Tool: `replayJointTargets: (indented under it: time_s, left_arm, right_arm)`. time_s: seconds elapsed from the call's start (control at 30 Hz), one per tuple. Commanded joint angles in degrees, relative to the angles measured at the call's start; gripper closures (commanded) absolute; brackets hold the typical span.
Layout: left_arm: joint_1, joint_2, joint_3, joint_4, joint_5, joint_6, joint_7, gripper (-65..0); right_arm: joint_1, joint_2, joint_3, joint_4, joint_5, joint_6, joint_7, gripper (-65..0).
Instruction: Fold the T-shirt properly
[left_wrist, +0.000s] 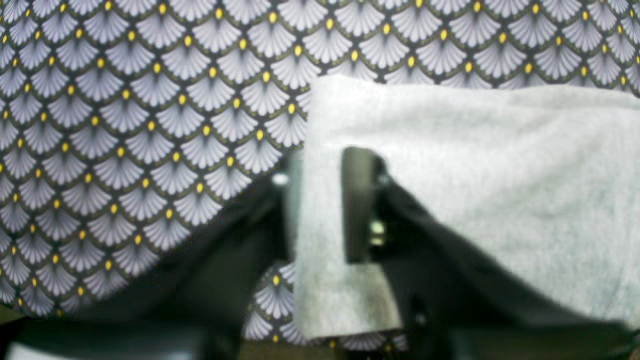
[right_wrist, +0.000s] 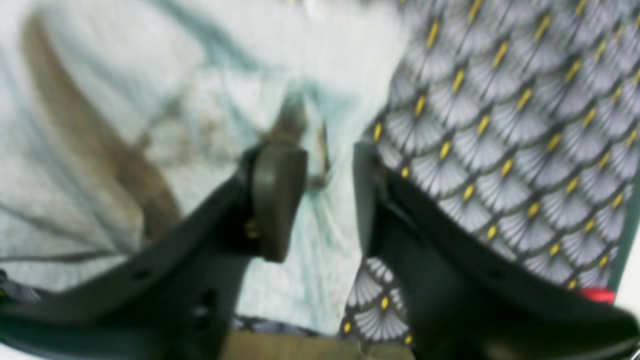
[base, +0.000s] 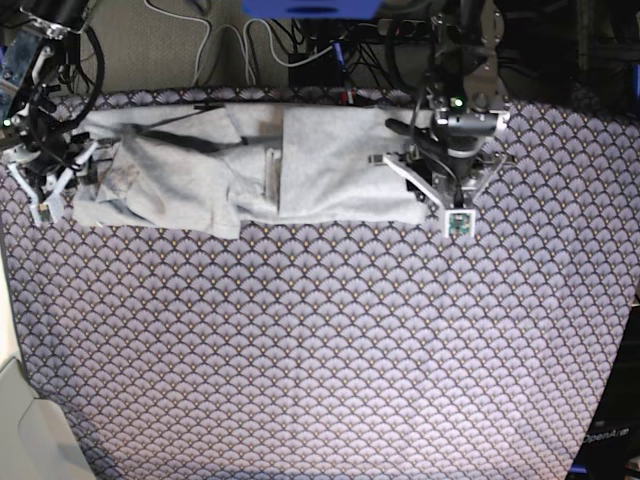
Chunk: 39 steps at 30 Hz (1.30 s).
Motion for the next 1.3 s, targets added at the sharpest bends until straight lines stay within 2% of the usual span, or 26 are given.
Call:
replayJointTargets:
  time_s: [0.0, 0.1, 0.2, 0.43, 0.73, 0.87, 0.93, 1.0, 1.2, 1.27]
  left_arm:
    - [0.3, 0.1, 0.2, 1.1, 0.0, -0.1, -1.0, -20.6]
    - [0.2, 0.1, 0.2, 1.1, 0.0, -0.1, -1.0, -21.6]
    - [0.2, 0.1, 0.1, 1.1, 0.0, -0.1, -1.0, -21.6]
    - [0.2, 0.1, 0.0, 1.1, 0.1, -0.1, -1.0, -21.6]
    - [0.1, 0.1, 0.0, 1.1, 0.1, 0.0, -1.0, -21.6]
    - [-0.1, 0.1, 0.0, 1.0, 0.1, 0.0, -1.0, -21.6]
    - [-0.1, 0.1, 0.0, 0.9, 0.2, 0.0, -1.0, -21.6]
    - [-0.1, 0.1, 0.0, 0.9, 0.2, 0.0, -1.0, -21.6]
    - [-0.1, 0.1, 0.0, 0.9, 0.6, 0.0, -1.0, -21.6]
    - [-0.1, 0.1, 0.0, 0.9, 0.6, 0.0, -1.0, -21.6]
  right_arm:
    - [0.6, 0.9, 0.3, 0.8, 0.7, 0.2, 0.8, -26.9]
    - [1.0, 0.6, 0.3, 0.7, 0.8, 0.2, 0.1, -34.7]
    - [1.8, 0.6, 0.3, -0.6, 0.8, 0.2, 0.0, -37.9]
    - [5.9, 1.5, 0.4, -10.1, 0.9, 0.2, -1.7, -37.8]
    - [5.7, 1.3, 0.4, -10.9, 0.9, 0.2, -1.8, -37.7]
    - [4.6, 1.5, 0.4, -11.1, 6.4, 0.2, -1.8, -37.0]
    - [3.9, 1.6, 0.4, -11.1, 9.0, 0.2, -1.8, -33.7]
    - [3.9, 1.6, 0.3, -11.1, 10.3, 0.2, -1.8, -27.3]
    - [3.8, 1.5, 0.1, -10.8, 10.3, 0.2, -1.9, -3.1]
    - [3.8, 1.6, 0.1, -10.7, 10.3, 0.2, -2.2, 0.0]
